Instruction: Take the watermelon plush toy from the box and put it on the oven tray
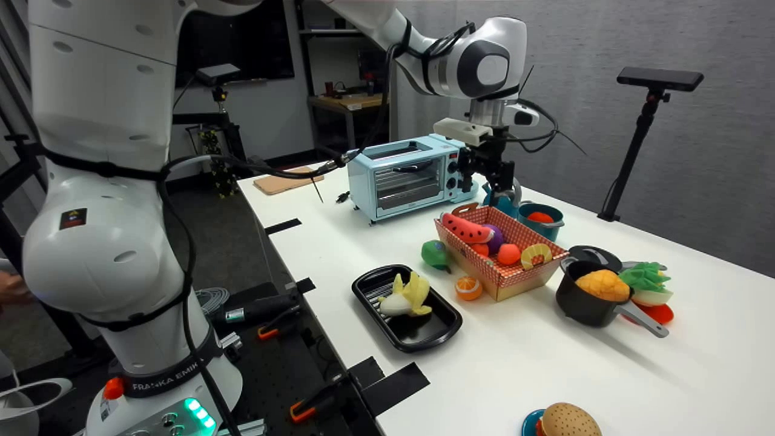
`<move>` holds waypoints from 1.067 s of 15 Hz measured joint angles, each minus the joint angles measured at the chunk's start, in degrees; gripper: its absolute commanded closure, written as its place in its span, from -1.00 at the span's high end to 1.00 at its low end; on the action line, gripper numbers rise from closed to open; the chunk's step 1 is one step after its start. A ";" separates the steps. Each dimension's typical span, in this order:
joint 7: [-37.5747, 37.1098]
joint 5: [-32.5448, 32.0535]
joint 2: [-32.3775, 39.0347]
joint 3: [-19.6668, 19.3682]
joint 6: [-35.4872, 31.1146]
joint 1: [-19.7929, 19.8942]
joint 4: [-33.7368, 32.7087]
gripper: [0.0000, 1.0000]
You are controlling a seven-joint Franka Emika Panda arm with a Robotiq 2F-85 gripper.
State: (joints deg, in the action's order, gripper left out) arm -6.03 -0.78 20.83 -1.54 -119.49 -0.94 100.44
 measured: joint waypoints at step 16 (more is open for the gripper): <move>1.00 -1.35 0.06 -1.78 -4.32 0.35 5.30 1.00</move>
State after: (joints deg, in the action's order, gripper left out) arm -5.03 -2.12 20.90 -3.32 -123.80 -0.60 105.73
